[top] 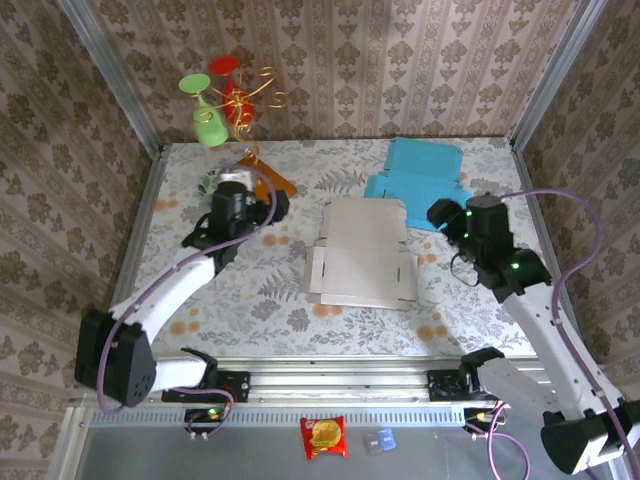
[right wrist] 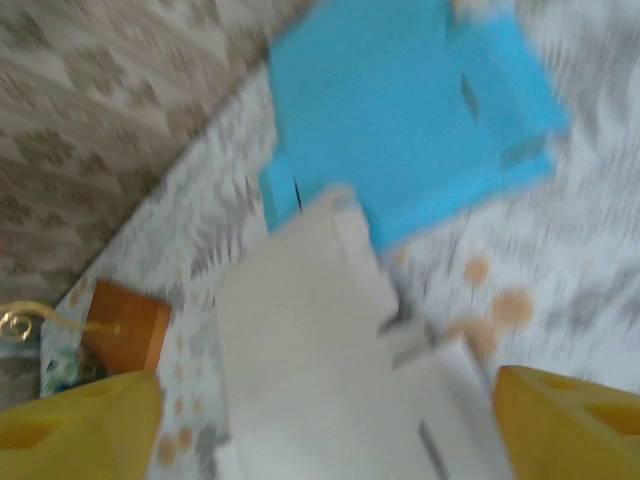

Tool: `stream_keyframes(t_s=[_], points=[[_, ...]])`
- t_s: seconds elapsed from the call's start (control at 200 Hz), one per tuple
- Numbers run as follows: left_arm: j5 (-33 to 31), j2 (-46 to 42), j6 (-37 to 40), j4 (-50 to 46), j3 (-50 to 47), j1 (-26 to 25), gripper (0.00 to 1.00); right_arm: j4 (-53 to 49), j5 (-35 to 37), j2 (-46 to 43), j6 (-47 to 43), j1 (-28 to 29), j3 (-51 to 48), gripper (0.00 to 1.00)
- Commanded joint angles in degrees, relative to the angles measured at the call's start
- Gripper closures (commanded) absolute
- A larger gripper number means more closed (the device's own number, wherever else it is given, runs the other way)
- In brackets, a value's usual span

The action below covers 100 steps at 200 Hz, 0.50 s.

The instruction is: Fold the paper box

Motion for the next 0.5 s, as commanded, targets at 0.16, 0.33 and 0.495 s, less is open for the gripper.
stream_keyframes(t_s=[0.16,0.33,0.495], points=[[10.5,13.3,-5.4,-17.8,9.7,-2.9,0.28,6.7,-12.4,1.6,27.8,14.6,-15.4,0.25],[14.1,20.7,-5.6,-17.6,15.1,-4.2,0.37,16.7,-14.0,4.1,36.8,18.7,-22.4,0.25],[15.1,25.1,-5.9,-16.0,16.2,-5.4,0.45,23.3,-12.8,6.1,43.3,22.9,-26.5,0.24]])
